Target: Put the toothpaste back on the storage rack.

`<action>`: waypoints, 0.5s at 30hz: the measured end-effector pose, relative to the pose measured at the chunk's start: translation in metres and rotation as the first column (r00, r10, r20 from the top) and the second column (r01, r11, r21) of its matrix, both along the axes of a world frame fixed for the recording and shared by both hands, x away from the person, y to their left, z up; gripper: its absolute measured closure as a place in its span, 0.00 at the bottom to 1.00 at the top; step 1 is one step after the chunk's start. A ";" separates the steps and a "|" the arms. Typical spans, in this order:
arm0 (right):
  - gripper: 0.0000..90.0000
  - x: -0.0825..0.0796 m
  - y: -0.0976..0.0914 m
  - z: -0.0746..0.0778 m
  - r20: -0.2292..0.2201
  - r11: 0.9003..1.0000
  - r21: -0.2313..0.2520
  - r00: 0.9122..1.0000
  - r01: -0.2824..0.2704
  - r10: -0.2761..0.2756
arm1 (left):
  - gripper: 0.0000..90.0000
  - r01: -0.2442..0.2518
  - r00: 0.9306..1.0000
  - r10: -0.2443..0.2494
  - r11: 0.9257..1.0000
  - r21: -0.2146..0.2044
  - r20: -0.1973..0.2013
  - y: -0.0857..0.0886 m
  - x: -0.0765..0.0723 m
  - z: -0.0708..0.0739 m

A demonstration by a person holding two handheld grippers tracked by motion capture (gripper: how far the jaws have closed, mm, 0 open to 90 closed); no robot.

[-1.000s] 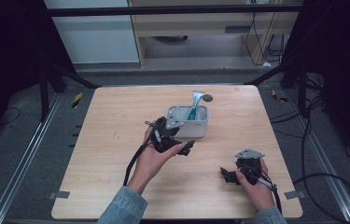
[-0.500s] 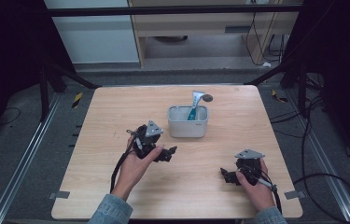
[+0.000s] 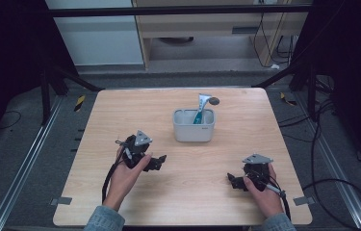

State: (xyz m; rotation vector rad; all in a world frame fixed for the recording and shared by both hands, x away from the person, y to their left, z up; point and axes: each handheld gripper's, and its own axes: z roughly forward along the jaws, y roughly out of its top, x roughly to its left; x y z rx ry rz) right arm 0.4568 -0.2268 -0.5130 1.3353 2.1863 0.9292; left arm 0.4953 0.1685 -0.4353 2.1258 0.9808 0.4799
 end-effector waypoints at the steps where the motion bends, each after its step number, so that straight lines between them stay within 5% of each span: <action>1: 0.00 0.000 0.000 0.000 0.000 1.000 0.000 1.000 0.000 0.000 | 0.07 -0.004 1.000 0.004 1.000 0.006 0.000 0.002 0.000 -0.001; 15: 0.00 0.000 0.000 0.000 0.000 1.000 0.000 1.000 0.000 0.000 | 0.07 -0.092 0.995 0.094 0.995 0.032 -0.035 0.047 -0.004 -0.029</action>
